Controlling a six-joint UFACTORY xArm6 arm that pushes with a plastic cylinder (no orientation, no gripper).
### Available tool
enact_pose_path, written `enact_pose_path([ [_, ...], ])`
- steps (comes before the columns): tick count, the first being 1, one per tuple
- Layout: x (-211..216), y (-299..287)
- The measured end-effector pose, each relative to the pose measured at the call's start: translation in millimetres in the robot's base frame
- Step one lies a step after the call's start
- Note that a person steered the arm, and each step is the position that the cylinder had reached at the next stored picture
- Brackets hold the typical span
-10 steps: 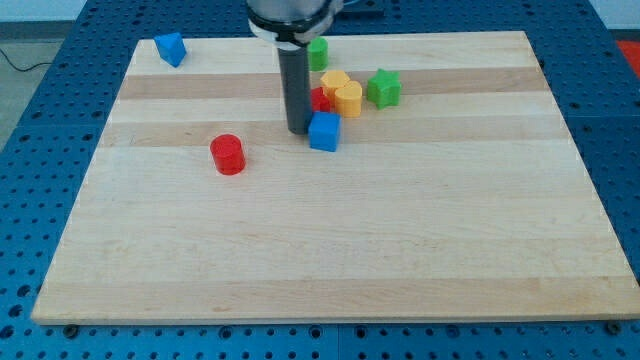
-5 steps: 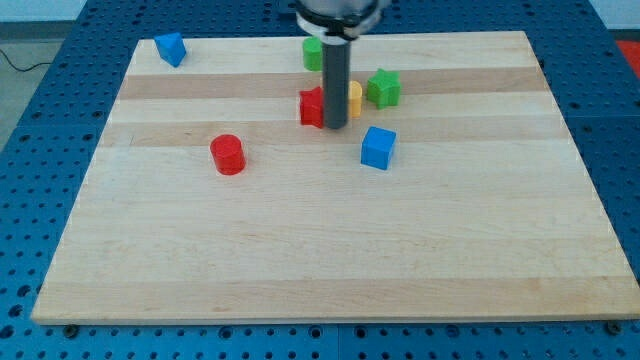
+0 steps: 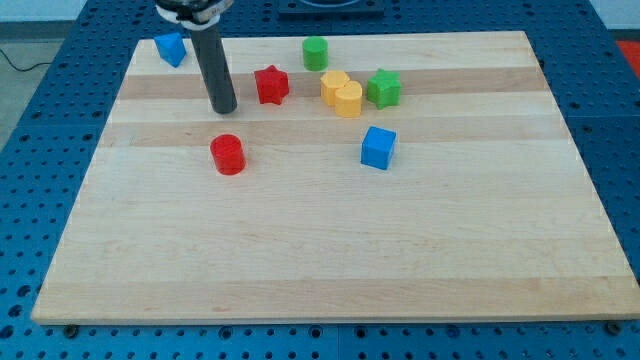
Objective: Move the red star to the top right
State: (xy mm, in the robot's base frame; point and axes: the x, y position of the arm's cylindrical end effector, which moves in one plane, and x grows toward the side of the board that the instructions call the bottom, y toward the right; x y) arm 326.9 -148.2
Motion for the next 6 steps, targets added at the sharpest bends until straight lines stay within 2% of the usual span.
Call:
enact_pose_path([
  [1,-16.7,11.9],
  [3,-19.5,124.7],
  [4,-27.7,159.4],
  [5,-29.7,169.3],
  [6,-28.8,146.1],
])
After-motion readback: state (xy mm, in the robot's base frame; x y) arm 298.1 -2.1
